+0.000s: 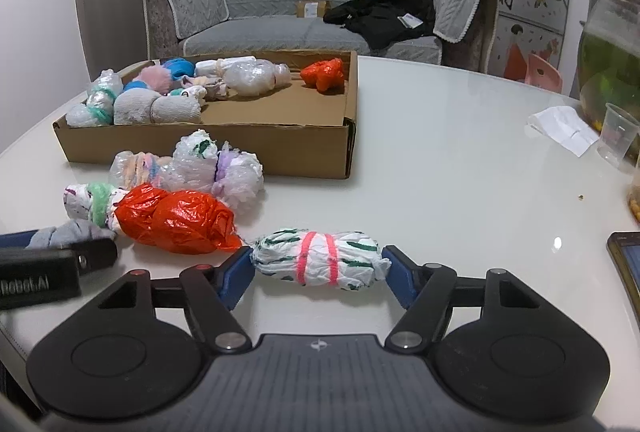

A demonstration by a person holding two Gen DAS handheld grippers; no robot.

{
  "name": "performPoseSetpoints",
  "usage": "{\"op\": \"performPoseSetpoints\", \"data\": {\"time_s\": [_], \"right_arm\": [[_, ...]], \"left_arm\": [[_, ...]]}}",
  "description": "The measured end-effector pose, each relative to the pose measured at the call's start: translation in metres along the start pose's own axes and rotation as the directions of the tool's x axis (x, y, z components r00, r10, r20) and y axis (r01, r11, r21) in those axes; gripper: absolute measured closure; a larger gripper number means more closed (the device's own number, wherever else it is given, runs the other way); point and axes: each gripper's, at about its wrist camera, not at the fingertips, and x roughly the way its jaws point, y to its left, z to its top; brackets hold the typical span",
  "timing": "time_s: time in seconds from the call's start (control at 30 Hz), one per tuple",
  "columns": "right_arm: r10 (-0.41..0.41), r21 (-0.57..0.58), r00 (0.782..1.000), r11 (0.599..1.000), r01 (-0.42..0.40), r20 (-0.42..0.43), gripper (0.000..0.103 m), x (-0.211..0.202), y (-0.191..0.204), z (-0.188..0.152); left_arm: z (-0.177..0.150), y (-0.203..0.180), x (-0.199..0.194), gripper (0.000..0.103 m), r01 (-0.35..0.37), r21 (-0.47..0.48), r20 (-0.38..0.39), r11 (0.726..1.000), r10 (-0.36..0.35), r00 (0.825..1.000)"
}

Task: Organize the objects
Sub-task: 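Grasp the grey sock with the left tool while the right tool grasps the pink-banded white sock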

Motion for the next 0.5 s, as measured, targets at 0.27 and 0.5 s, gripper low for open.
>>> {"op": "performPoseSetpoints", "data": {"time_s": [0.27, 0.5], "right_arm": [[0.004, 0.003, 1.0, 1.0, -0.004, 0.012, 0.038, -0.006, -0.007, -0.005], [-0.004, 0.021, 1.0, 1.0, 0.004, 0.019, 0.038, -0.018, -0.043, 0.0]], "left_arm": [[0.004, 0.014, -0.001, 0.038, 0.027, 0.042, 0.008, 0.999, -0.027, 1.0], [0.019, 0.056, -0.012, 0.038, 0.048, 0.118, -0.012, 0.992, -0.047, 0.999]]}}
